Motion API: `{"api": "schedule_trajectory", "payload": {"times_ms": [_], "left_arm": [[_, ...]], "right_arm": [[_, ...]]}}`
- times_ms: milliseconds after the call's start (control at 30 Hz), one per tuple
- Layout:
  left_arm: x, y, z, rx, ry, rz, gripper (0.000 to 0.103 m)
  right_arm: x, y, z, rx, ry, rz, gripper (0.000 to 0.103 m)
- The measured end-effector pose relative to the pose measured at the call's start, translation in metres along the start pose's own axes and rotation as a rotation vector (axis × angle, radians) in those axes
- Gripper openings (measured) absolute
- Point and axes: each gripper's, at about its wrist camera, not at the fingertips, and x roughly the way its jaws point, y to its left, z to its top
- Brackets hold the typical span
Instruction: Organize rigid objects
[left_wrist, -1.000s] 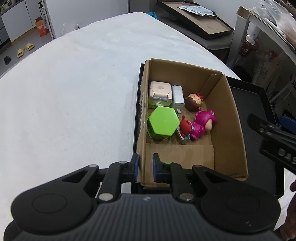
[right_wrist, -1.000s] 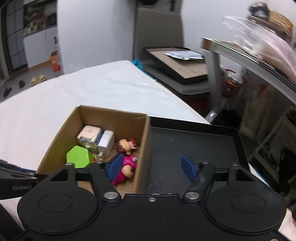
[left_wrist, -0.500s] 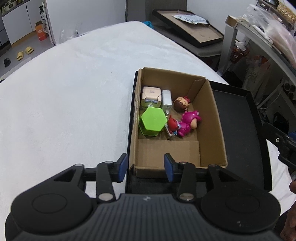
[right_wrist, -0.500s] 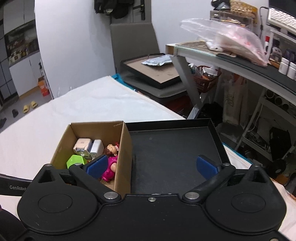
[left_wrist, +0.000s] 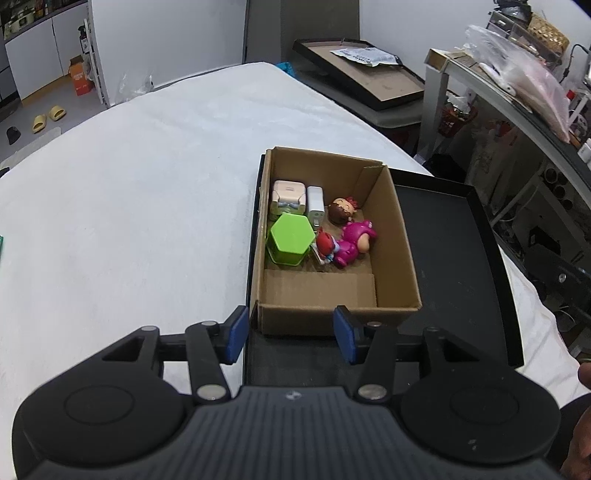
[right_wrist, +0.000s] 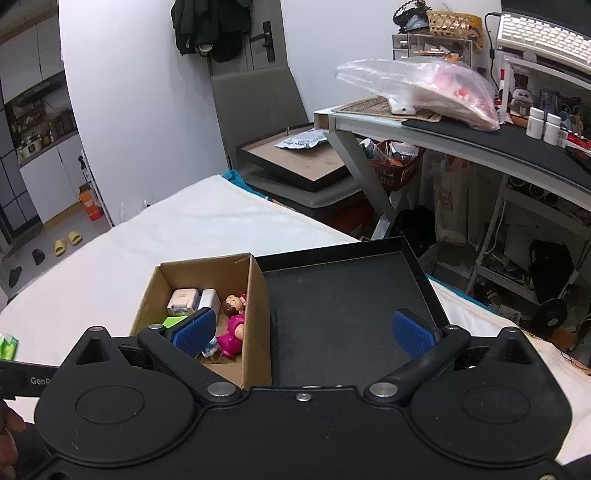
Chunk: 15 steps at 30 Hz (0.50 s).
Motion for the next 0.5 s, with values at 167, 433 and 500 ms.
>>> {"api": "schedule_trajectory", "payload": {"times_ms": [167, 433, 500], "left_arm": [[-0.014, -0.001, -0.008, 0.005, -0.018, -0.006, 0.050], [-0.032, 0.001, -0.020, 0.007, -0.040, -0.004, 0.062], [-0.036, 0.000, -0.023, 0.018, -0.038, -0.008, 0.065]], "right_arm": [[-0.016, -0.001, 0.001, 0.016, -0.020, 0.013, 0.103], [-0.037, -0.001, -0.002, 0.031, -0.018, 0.045, 0.103], [-0.042, -0.001, -0.003, 0.033, -0.017, 0.052, 0.103]]}}
